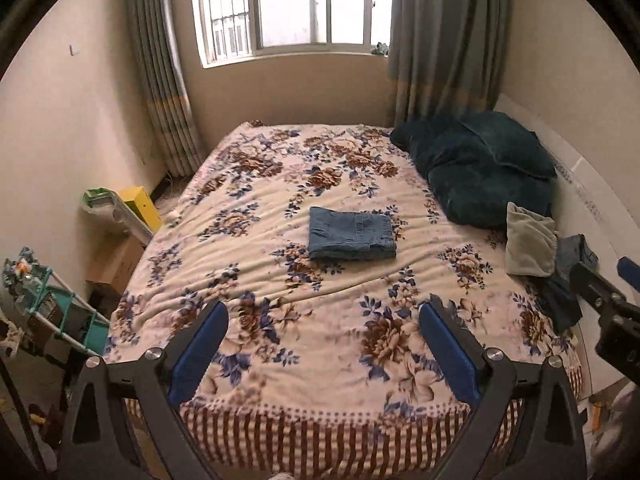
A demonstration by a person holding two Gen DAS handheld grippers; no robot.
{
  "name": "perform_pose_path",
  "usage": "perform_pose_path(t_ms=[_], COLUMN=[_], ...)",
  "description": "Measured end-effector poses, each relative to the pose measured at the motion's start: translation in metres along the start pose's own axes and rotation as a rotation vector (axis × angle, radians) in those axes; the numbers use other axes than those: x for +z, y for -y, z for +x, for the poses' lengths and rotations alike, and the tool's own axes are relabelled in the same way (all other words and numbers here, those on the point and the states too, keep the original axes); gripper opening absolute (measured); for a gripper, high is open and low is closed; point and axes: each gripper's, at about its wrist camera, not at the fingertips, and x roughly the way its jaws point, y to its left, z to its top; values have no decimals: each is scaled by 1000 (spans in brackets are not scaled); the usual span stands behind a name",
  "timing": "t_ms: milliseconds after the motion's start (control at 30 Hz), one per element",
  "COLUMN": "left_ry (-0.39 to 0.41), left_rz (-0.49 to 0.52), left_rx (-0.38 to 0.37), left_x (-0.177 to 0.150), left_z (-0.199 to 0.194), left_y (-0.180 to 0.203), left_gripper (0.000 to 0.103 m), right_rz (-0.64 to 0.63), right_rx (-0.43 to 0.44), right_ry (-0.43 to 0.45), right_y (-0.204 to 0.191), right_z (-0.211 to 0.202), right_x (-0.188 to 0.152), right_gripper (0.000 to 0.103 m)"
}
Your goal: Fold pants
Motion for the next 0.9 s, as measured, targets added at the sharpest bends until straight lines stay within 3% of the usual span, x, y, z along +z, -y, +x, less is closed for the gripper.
perform_pose_path(t_ms=[233, 433, 667, 900], left_ry=[37, 54, 96, 135], left_rz=[-9, -25, -42, -61], left_rx=[29, 20, 30, 58], left_x=[-20, -32, -30, -14], left_z=[-64, -95, -102, -78], left_y=[6, 10, 10, 10], left_gripper=[98, 98, 99, 103], right_rz=[1, -21, -11, 16], right_rx=[33, 59, 91, 65], right_ry=[37, 52, 42, 83], right_y=[14, 21, 29, 40], right_z=[-94, -141, -158, -127], right_x=[-16, -25, -29, -8], right_gripper=[98, 98, 98, 101])
